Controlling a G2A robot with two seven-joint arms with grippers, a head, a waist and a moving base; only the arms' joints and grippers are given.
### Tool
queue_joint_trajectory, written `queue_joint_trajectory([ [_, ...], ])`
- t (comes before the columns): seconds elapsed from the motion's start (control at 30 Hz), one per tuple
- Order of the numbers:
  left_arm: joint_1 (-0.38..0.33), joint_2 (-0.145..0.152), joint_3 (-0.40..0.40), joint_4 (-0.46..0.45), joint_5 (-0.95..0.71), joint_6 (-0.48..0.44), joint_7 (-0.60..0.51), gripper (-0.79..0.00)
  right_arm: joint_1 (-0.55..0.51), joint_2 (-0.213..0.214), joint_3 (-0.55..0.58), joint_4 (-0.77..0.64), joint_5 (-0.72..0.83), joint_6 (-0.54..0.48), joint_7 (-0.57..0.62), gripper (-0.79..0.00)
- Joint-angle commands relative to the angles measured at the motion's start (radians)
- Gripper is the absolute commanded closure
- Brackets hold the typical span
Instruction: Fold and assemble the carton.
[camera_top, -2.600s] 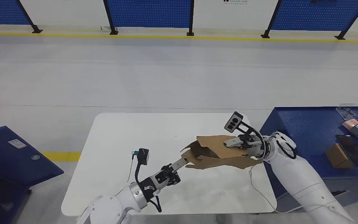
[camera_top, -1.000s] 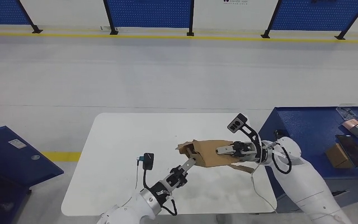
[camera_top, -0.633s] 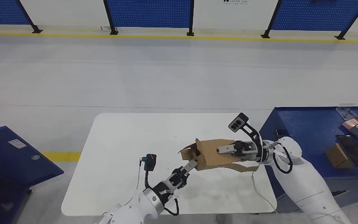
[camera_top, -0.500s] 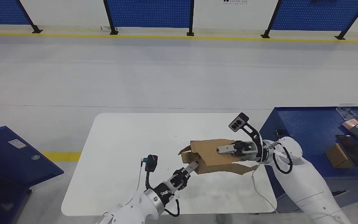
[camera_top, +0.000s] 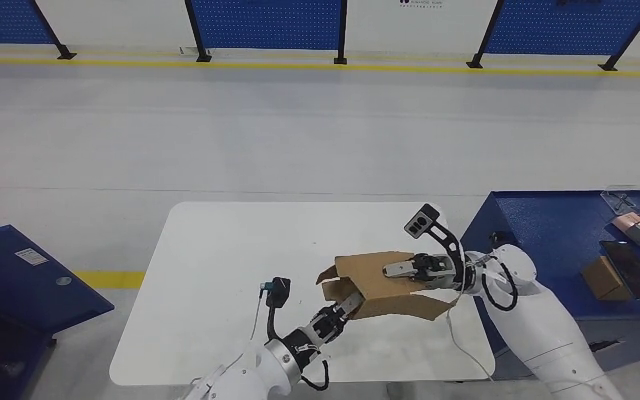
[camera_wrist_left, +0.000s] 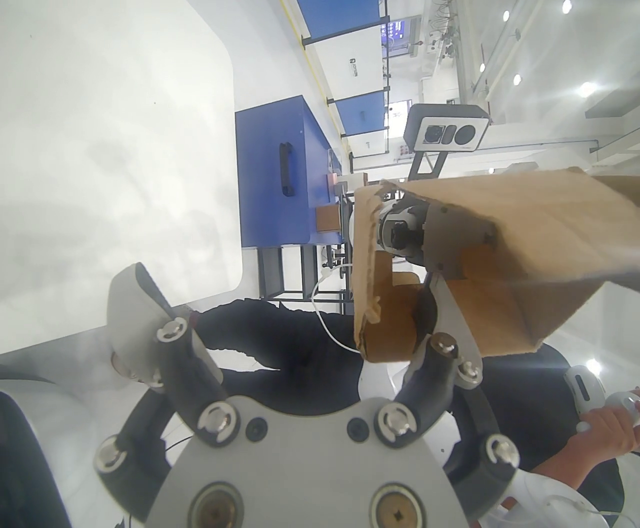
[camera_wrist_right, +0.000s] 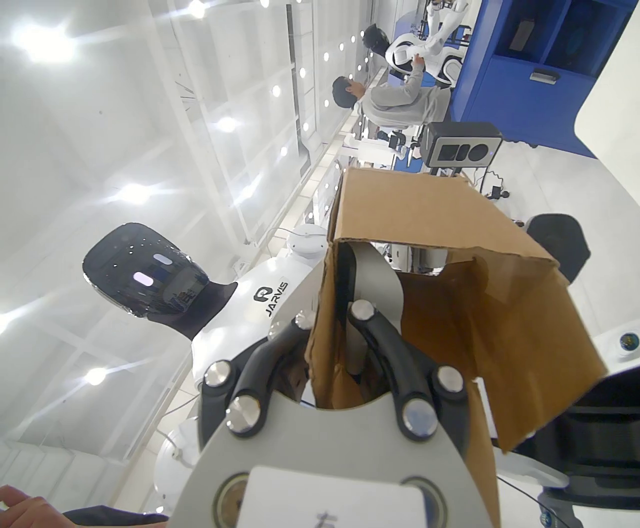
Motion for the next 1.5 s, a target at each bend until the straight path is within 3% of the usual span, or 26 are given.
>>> queue_joint_trajectory([
  [0.0,0.01,0.001,-0.016,-0.014,-0.007,-0.02,0.01,-0.785,0.004,-0.004,0.006,0.034,0.054,0.03,0.011,0.0],
  [0.1,0.038,0.007,-0.046,-0.041,-0.003,-0.062,0.004,-0.785,0.021,-0.016,-0.01,0.105,0.134,0.109,0.03,0.0],
  [0.27,0.104,0.023,-0.122,-0.089,-0.019,-0.194,-0.061,-0.785,0.024,-0.018,-0.013,0.114,0.138,0.113,0.031,0.0],
  [0.4,0.104,0.023,-0.122,-0.089,-0.019,-0.194,-0.061,-0.785,0.021,-0.018,-0.014,0.111,0.145,0.118,0.027,0.0],
  [0.57,0.104,0.022,-0.163,-0.074,-0.173,-0.218,-0.11,-0.785,-0.015,-0.05,-0.034,0.104,0.467,0.281,0.061,0.0],
  [0.7,0.111,0.024,-0.23,-0.051,-0.328,-0.249,-0.171,-0.785,0.004,-0.081,-0.096,0.164,0.565,0.376,0.082,0.0],
  [0.8,0.115,0.028,-0.251,-0.052,-0.332,-0.239,-0.188,-0.785,0.01,-0.104,-0.153,0.172,0.635,0.394,0.063,0.0],
  [1.0,0.112,0.03,-0.221,-0.072,-0.247,-0.18,-0.164,-0.785,0.041,-0.125,-0.224,0.188,0.61,0.363,0.095,0.0],
  [1.2,0.115,0.028,-0.194,-0.099,-0.219,-0.187,-0.149,-0.785,0.042,-0.128,-0.21,0.164,0.568,0.363,0.095,0.0],
  [1.47,0.199,0.034,-0.217,-0.191,-0.207,-0.228,-0.098,-0.785,0.03,-0.124,-0.155,0.177,0.499,0.322,0.095,0.0],
])
